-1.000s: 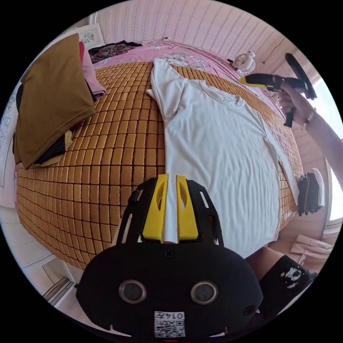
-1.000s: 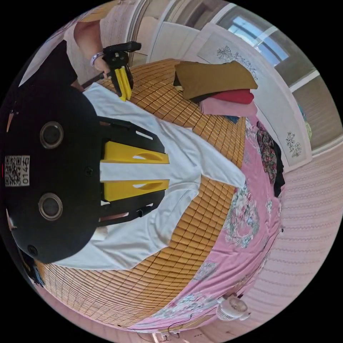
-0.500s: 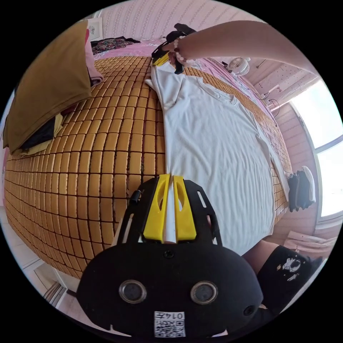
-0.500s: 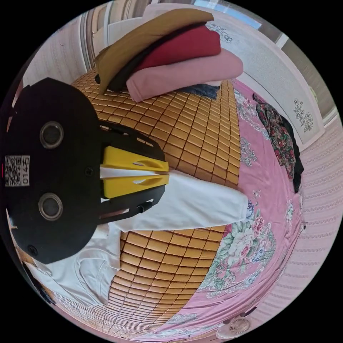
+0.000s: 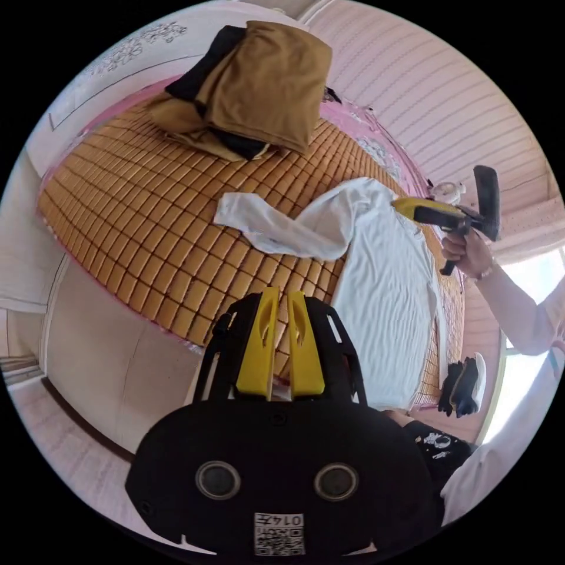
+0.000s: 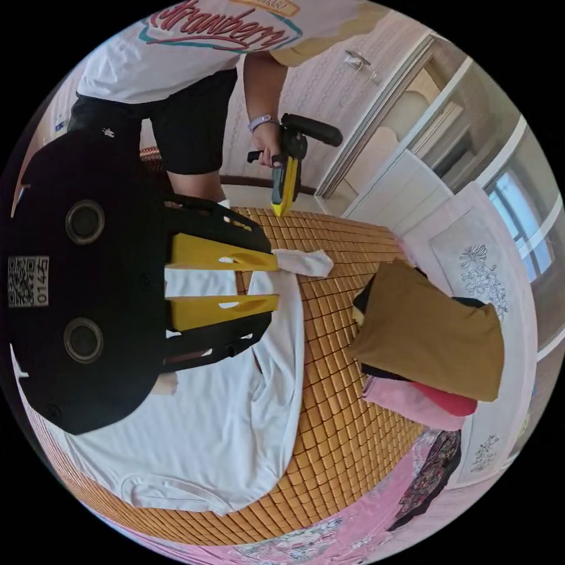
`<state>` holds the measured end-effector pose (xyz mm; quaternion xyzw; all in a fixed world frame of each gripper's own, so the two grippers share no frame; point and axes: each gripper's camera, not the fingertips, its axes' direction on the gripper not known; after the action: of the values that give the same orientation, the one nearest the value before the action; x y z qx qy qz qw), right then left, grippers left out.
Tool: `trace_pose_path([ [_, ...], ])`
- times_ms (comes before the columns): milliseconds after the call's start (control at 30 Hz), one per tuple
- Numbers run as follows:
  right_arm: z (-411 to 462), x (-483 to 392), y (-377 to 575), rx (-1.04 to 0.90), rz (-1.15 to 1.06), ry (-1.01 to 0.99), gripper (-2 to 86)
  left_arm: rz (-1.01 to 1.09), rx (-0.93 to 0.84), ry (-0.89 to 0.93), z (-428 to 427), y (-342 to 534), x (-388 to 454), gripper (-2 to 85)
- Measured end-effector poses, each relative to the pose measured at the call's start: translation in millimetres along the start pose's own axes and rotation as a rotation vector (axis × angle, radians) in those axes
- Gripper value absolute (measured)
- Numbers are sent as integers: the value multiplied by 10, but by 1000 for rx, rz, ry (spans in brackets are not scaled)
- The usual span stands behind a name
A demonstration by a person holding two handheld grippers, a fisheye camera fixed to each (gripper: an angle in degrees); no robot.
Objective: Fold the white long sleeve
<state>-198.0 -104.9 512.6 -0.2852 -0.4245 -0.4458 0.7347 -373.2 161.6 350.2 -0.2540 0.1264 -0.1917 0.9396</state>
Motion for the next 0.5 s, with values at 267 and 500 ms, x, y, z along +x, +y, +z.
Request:
trace_pose_path([
  [267,378,-106,-39,-87,36,113,68,-112,131,-80,-103,-332,-556,55],
  [500,514,-204,-249,-64,49,106,67,-66,-44,-44,149,-559,-694,6],
])
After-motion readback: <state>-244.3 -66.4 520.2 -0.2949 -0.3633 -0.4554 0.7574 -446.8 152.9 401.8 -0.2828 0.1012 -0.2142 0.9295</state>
